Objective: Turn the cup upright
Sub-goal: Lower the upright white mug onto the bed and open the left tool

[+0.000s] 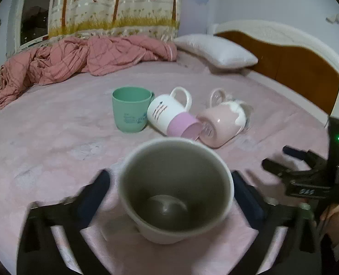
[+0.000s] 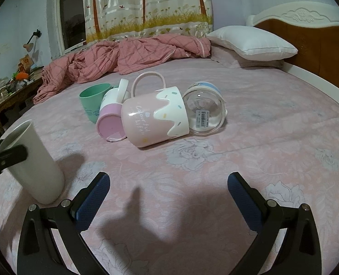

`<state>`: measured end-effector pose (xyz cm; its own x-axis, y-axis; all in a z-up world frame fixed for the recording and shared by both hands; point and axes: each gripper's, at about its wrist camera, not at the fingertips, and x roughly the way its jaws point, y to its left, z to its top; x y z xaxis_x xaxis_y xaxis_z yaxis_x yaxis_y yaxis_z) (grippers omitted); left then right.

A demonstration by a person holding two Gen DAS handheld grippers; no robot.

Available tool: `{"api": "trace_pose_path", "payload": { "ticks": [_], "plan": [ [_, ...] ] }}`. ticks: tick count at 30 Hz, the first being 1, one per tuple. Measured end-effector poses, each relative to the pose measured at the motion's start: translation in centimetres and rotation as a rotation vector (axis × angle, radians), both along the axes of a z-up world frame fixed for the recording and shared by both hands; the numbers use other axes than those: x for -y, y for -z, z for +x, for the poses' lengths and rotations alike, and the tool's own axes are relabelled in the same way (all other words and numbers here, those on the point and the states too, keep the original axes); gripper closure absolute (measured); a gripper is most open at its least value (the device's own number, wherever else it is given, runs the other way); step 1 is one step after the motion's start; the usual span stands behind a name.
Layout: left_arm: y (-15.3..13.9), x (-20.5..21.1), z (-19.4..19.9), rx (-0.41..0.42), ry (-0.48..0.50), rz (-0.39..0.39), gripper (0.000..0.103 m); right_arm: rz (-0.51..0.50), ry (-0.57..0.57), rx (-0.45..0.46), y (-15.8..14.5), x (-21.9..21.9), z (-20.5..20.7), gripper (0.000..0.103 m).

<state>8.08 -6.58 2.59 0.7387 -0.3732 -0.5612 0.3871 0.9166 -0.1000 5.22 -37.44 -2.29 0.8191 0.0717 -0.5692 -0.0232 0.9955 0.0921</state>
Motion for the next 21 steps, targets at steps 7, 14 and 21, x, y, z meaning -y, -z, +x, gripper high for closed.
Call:
{"api": "trace_pose_path", "payload": {
  "ticks": [7,14,21],
  "plan": [
    [-0.4,-2.0,-3.5,0.127,-0.081,0.007,0.000,-0.013,-0.054,0.054,-0.6,-0.8,-0.9,0.000],
    [1.5,-5.7,-6.6,0.155,-0.217,-0.038,0.000,-0.048,-0.159,0.097,-1.0,-3.2,-2.1,0.000],
    [2.2,-6.4,-8.1,0.105,-0.231,-0.087,0.000,-0.077,-0.193,0.113,-1.2,-5.5,-4.3,0.000]
  ]
}}
